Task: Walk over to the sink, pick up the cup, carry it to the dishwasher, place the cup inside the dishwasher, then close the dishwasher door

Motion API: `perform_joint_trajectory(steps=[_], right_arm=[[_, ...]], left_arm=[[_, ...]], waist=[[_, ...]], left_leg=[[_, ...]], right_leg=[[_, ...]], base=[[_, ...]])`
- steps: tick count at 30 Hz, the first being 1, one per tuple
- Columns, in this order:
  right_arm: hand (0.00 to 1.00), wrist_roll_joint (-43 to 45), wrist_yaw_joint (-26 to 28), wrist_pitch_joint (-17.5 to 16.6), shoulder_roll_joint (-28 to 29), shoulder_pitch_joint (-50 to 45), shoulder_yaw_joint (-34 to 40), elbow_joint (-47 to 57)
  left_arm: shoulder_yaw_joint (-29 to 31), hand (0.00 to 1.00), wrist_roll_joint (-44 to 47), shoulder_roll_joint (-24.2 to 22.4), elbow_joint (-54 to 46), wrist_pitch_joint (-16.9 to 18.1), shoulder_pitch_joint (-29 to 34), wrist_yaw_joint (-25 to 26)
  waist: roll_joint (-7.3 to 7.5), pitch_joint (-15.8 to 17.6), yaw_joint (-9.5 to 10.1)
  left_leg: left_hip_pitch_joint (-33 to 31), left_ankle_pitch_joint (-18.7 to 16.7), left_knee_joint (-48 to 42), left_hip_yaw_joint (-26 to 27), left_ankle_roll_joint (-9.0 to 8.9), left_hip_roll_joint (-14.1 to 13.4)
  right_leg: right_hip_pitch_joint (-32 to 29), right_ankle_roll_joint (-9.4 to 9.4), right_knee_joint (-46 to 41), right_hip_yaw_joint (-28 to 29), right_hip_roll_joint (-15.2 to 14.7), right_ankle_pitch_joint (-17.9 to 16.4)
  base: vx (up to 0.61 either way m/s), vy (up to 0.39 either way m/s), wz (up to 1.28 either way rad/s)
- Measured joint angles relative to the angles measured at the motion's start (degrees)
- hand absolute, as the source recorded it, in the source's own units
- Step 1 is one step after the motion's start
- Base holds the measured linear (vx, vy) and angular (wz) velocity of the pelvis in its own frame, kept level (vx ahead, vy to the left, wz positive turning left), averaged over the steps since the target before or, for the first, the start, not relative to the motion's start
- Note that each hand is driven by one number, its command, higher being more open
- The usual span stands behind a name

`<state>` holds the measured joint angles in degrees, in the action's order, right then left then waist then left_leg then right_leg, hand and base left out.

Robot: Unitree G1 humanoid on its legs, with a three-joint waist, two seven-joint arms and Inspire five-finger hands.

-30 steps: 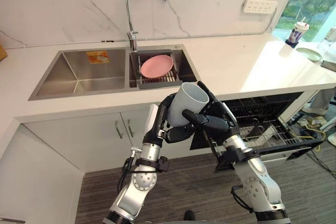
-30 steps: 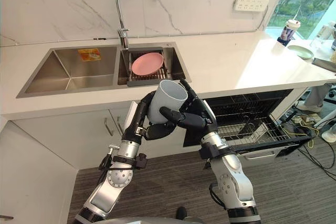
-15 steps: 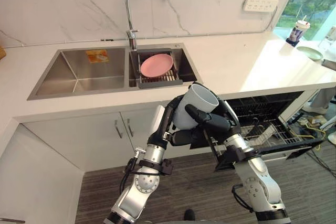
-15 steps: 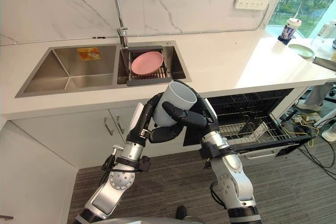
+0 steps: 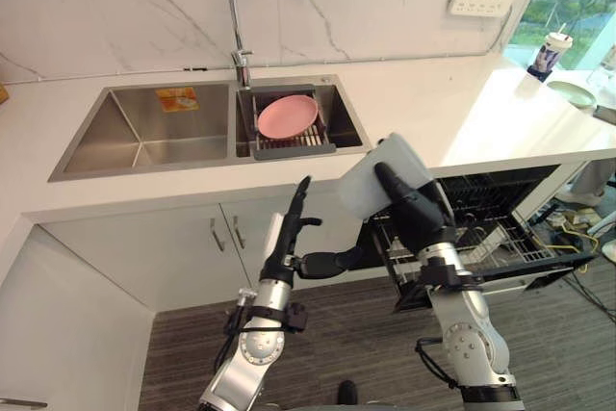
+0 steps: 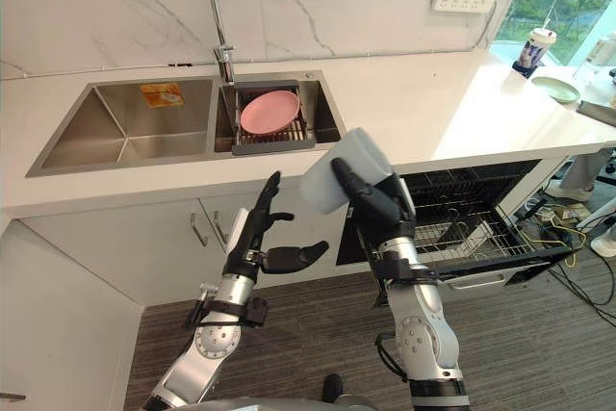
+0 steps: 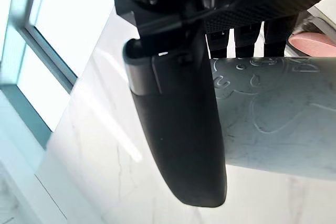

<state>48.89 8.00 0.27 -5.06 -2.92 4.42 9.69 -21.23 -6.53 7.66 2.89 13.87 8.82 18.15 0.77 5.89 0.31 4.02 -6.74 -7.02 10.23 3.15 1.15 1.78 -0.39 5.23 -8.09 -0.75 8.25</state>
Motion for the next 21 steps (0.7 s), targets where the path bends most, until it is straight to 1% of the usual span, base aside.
perform_joint_trajectory(steps=[3,7,10,12,14,16,18,19,21], right_arm=[[0.00,1.73,-2.07,-1.67,0.78,-0.10,3.28,-0.01],[0.00,1.50,-4.10,-3.03,1.09,-0.55,7.91,-0.19],[0.00,0.33,-5.23,-3.29,0.44,-0.89,11.88,-2.74],[0.00,-5.22,-7.51,-3.38,-2.02,-0.96,13.38,-7.41],[0.00,-9.31,-9.05,-3.37,-3.93,-0.88,13.35,-10.49],[0.00,-15.34,-11.55,-3.28,-6.11,0.45,13.08,-15.78],[0.00,-24.13,-16.53,-2.18,-8.53,3.24,12.63,-21.00],[0.00,-26.10,-18.10,-1.61,-9.66,5.06,12.57,-23.06],[0.00,-29.04,-20.87,-0.22,-13.44,10.00,11.63,-27.51]], left_arm=[[2.34,1.00,1.11,-0.04,0.03,-0.05,1.24,0.59],[3.98,1.00,3.52,-0.49,1.78,0.06,2.22,-0.01],[5.14,1.00,5.72,-0.99,7.00,-0.12,4.05,-2.78],[5.10,1.00,8.44,-0.17,12.64,-1.83,5.47,-5.75],[5.19,1.00,9.66,0.32,16.63,-3.11,5.95,-6.82],[6.29,1.00,10.03,0.93,21.74,-4.53,6.43,-7.39],[7.88,1.00,10.00,1.83,24.50,-5.18,6.76,-7.35],[8.56,1.00,10.00,2.39,25.10,-5.19,6.74,-7.32],[10.09,1.00,9.98,3.57,26.91,-4.97,5.53,-7.10]], waist=[[0.00,0.31,0.05],[0.00,0.32,0.19],[0.06,0.42,0.09],[0.16,0.86,0.15],[0.19,1.44,0.23],[0.35,3.15,0.22],[0.47,5.15,0.47],[0.52,6.34,0.56],[0.56,9.24,0.98]], left_leg=[[-0.07,0.01,0.02,-0.15,0.00,0.03],[-0.13,0.02,0.07,-0.41,0.02,0.11],[-0.42,0.05,0.23,-0.85,0.06,0.24],[-0.65,0.23,0.87,-1.09,0.11,0.39],[-1.40,0.36,0.83,-1.17,0.05,0.42],[-2.47,0.62,0.79,-1.52,-0.23,0.47],[-4.46,0.81,-0.27,-1.86,-0.04,0.35],[-5.55,0.77,-1.07,-2.02,0.00,0.26],[-8.29,0.62,-2.85,-2.30,0.06,0.09]], right_leg=[[-0.02,0.02,0.00,-0.16,-0.04,-0.04],[0.00,0.10,-0.01,-0.44,-0.15,-0.11],[-0.04,0.19,-0.02,-0.80,-0.31,-0.18],[-0.38,0.20,-0.04,-1.10,-0.46,-0.20],[-1.00,0.19,-0.25,-1.19,-0.50,-0.19],[-2.01,0.35,-0.31,-1.51,-0.56,-0.26],[-3.46,0.13,-0.37,-1.87,-0.55,0.10],[-4.12,-0.24,-0.37,-2.05,-0.53,0.52],[-5.83,-0.35,-0.39,-2.39,-0.51,1.15]], base=[[0.00,0.000,0.00],[0.00,0.000,0.04],[0.00,0.001,0.07],[-0.02,0.014,0.07],[-0.02,0.013,0.04],[-0.02,0.003,0.07],[-0.02,-0.006,0.09],[-0.02,-0.004,0.10],[-0.05,0.009,0.09]])
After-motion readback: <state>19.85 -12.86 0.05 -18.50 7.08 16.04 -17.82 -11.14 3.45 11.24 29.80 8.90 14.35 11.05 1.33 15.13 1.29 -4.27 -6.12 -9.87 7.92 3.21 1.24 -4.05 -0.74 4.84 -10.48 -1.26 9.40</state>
